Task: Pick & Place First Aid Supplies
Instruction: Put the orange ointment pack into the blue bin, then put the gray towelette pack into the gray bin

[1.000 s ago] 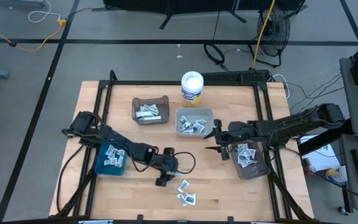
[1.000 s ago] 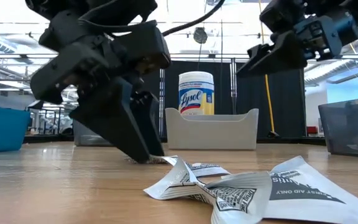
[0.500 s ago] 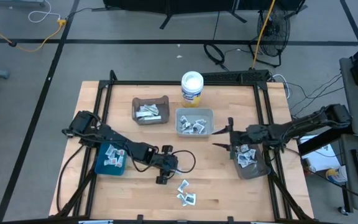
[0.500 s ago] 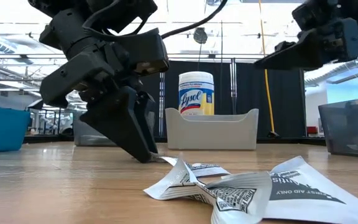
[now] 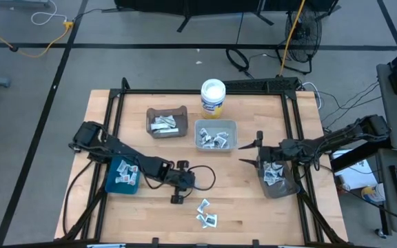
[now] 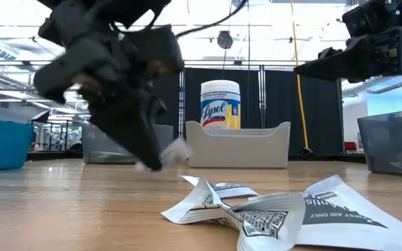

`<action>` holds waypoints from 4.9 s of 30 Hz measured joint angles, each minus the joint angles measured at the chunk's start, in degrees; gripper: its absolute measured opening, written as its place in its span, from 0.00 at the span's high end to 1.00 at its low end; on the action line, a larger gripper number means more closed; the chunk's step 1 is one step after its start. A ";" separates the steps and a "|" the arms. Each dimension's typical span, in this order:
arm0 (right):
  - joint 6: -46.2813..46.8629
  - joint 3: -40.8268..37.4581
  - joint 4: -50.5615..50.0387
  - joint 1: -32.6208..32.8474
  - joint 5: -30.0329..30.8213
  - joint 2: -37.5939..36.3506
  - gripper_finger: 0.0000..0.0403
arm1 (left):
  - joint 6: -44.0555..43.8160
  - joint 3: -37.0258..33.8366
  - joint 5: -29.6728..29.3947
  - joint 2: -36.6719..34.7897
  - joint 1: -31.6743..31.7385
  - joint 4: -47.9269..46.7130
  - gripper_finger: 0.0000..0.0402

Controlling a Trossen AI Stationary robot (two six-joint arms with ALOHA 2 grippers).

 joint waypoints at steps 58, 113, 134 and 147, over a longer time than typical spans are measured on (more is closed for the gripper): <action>-1.50 0.07 2.25 0.00 -0.18 -0.68 0.51 | -74.20 0.15 -19.31 -26.00 -33.01 -81.60 0.96; -0.75 0.11 1.38 -0.01 -0.18 -0.66 0.51 | -91.54 -10.68 -4.57 -26.24 -27.41 -73.70 0.89; 0.18 0.11 4.44 -0.04 -3.47 -0.66 0.51 | -87.18 -2.81 -19.75 -26.33 -26.63 -80.50 0.56; 7.55 9.93 -3.46 3.12 -11.16 7.06 0.51 | -50.98 2.39 -64.17 -26.33 -26.86 -56.62 0.56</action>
